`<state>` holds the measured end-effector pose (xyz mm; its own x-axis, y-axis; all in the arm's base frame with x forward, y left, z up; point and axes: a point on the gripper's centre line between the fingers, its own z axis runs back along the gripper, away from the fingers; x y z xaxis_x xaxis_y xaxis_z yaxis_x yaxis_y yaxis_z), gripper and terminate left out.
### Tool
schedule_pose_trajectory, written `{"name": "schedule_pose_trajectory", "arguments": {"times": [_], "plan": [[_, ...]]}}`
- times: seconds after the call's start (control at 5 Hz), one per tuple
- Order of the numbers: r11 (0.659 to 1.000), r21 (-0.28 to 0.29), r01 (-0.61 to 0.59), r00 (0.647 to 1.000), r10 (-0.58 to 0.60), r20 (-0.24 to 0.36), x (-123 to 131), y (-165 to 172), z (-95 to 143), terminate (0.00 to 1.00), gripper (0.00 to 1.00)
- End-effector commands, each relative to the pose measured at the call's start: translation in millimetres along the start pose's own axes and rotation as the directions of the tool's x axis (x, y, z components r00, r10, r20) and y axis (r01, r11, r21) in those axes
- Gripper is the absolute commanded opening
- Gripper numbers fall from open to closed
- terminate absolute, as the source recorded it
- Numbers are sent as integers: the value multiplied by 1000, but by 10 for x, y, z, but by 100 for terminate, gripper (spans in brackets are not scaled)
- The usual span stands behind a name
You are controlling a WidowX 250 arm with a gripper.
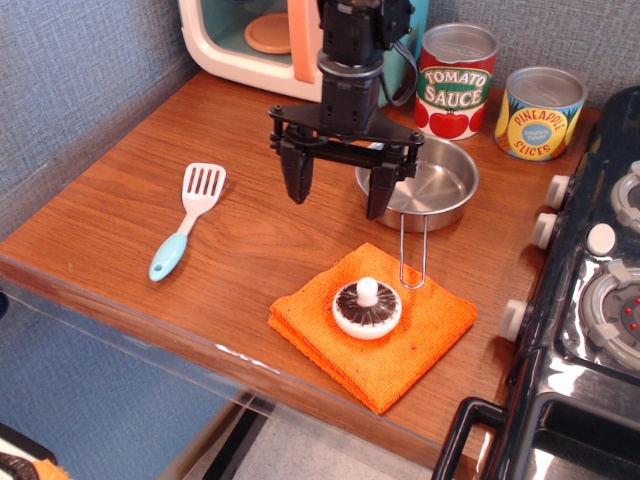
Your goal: Move the pot on left upper side of the orange cloth
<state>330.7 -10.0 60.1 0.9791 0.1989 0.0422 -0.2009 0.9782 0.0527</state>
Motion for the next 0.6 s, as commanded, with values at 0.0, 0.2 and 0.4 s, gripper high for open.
{"name": "schedule_pose_trajectory", "arguments": {"times": [0.0,0.2,0.4], "plan": [[993,51,-106,994,103,47,440,-10,13,0,100],[990,66,-126,992,123,39,512,-33,-47,0,100],[986,97,-132,991,130,27,565,-43,-189,0,100]]}}
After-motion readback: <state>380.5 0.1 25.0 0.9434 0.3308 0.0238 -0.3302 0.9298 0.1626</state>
